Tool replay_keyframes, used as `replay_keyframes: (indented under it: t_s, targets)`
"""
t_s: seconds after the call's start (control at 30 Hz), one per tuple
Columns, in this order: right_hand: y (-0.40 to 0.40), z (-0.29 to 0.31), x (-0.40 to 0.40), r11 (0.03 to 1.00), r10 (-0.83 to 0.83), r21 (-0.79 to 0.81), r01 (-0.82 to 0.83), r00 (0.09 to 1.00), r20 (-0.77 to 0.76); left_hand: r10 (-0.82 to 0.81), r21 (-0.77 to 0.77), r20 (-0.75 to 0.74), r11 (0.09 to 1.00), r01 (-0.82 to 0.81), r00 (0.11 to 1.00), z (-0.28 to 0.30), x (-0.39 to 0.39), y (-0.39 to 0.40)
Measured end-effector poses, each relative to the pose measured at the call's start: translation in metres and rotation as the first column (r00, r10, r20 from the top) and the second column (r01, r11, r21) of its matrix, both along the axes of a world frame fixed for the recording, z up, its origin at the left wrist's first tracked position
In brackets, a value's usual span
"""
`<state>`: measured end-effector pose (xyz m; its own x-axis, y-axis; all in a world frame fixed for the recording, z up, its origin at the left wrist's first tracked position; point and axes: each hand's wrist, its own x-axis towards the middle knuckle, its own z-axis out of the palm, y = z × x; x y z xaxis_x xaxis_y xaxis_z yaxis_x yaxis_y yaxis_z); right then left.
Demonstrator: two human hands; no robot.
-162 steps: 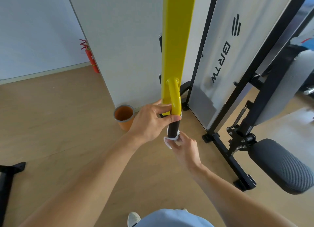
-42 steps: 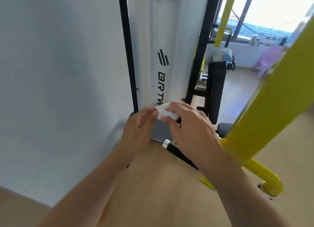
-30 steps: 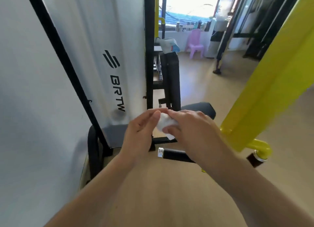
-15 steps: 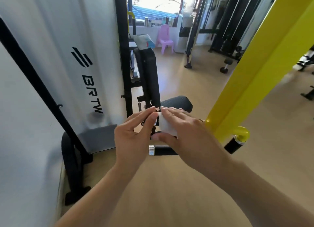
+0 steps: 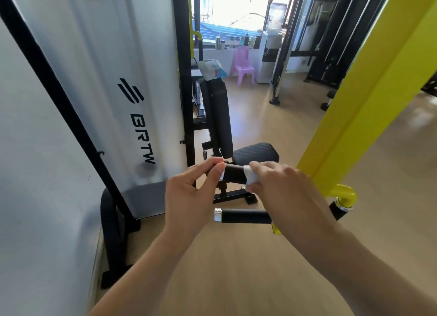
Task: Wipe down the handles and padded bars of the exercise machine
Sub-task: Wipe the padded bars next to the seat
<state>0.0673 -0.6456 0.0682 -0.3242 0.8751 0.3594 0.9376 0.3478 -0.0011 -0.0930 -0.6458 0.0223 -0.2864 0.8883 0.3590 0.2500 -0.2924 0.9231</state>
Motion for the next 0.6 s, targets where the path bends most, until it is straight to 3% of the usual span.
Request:
replay_keyframes:
  t_s: [0.1, 0.17, 0.3, 0.4, 0.6]
  targets:
    - [0.003, -0.008, -0.024, 0.991, 0.104, 0.103, -0.089, 0.984, -0.144, -0.003, -0.006, 0.014, 1.000, 0.003, 1.000, -0.002, -0.005, 0.001]
    - [0.005, -0.011, -0.031, 0.989, 0.129, 0.091, -0.116, 0.980, -0.150, -0.014, 0.030, -0.045, 0.999, 0.015, 0.999, -0.003, -0.007, 0.001]
    - [-0.001, -0.007, -0.005, 0.998, -0.040, 0.047, 0.037, 0.997, 0.069, 0.018, 0.041, -0.087, 0.999, -0.015, 0.996, -0.001, -0.007, 0.000]
    - [-0.006, -0.003, 0.012, 0.984, -0.154, 0.120, 0.130, 0.963, 0.221, 0.014, 0.029, -0.069, 1.000, -0.012, 0.998, -0.003, -0.006, -0.001]
    - [0.002, -0.006, -0.016, 0.983, 0.082, 0.161, -0.091, 0.995, 0.065, 0.000, -0.023, 0.046, 1.000, 0.001, 0.999, -0.002, -0.006, -0.001]
